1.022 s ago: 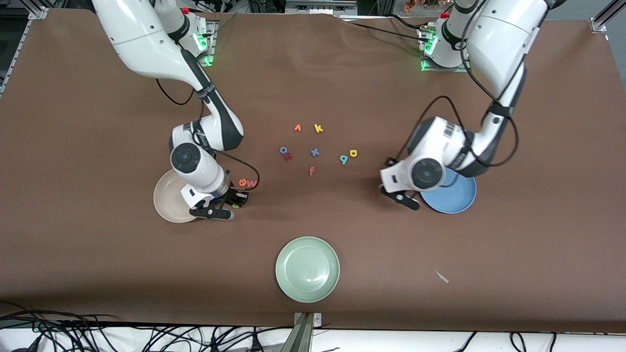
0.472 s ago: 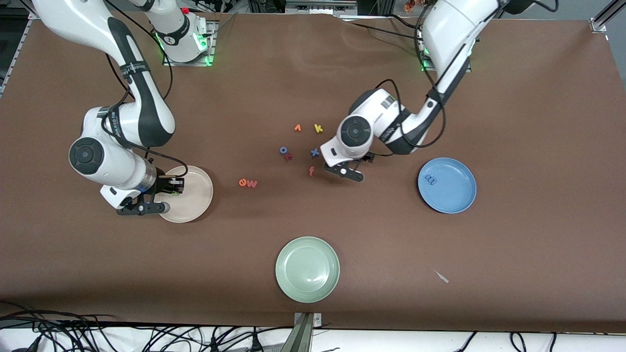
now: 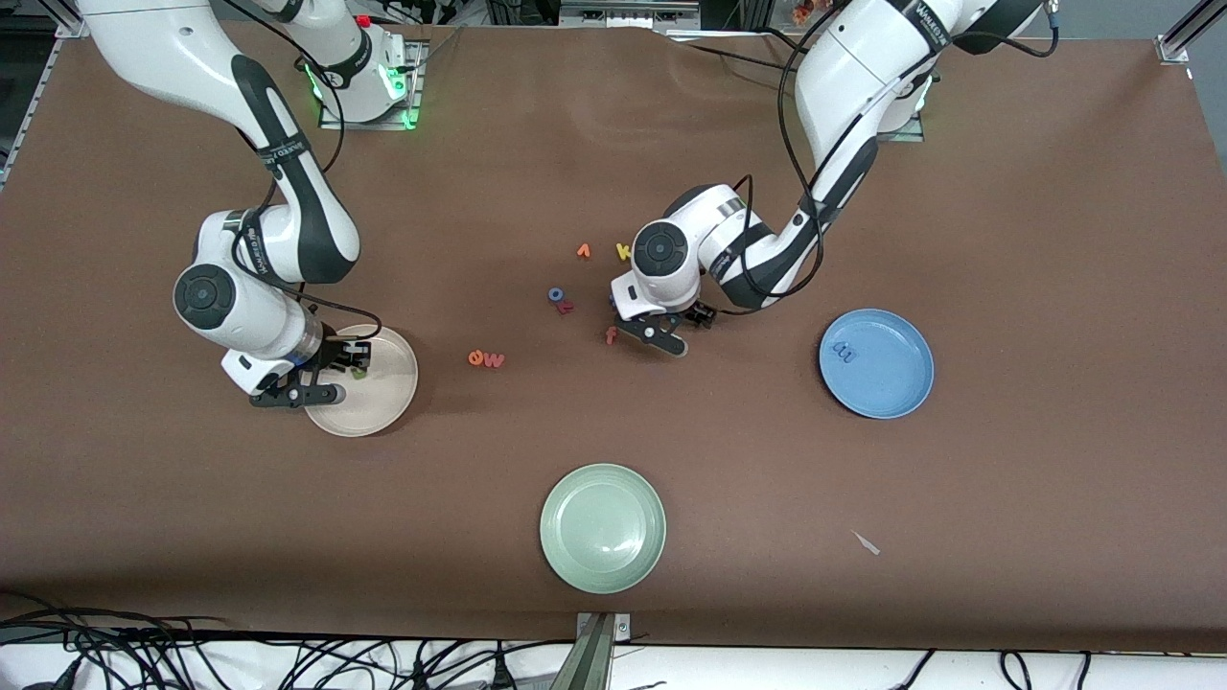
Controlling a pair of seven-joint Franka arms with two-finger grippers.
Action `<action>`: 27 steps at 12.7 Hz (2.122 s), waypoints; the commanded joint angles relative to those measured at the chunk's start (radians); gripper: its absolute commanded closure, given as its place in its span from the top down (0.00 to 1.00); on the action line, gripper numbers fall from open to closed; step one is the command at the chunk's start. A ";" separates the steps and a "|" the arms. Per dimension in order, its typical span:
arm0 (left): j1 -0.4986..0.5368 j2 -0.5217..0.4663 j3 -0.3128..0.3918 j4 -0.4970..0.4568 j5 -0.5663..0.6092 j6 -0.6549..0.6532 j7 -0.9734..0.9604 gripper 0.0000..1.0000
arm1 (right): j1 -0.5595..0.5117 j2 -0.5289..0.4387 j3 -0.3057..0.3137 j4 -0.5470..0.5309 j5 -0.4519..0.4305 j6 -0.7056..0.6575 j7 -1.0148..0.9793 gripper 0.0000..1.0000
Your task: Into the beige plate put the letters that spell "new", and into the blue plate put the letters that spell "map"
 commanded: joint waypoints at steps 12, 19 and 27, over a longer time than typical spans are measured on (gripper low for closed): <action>0.057 -0.099 -0.004 0.023 0.023 -0.147 0.106 0.09 | 0.031 0.065 0.212 0.040 -0.117 0.064 0.615 0.49; 0.382 -0.133 -0.004 0.018 -0.032 -0.283 0.642 0.14 | 0.068 0.130 0.220 0.047 -0.193 0.139 0.772 0.51; 0.502 -0.092 0.009 0.020 -0.039 -0.231 0.794 1.00 | 0.072 0.170 0.220 0.064 -0.207 0.173 0.772 0.51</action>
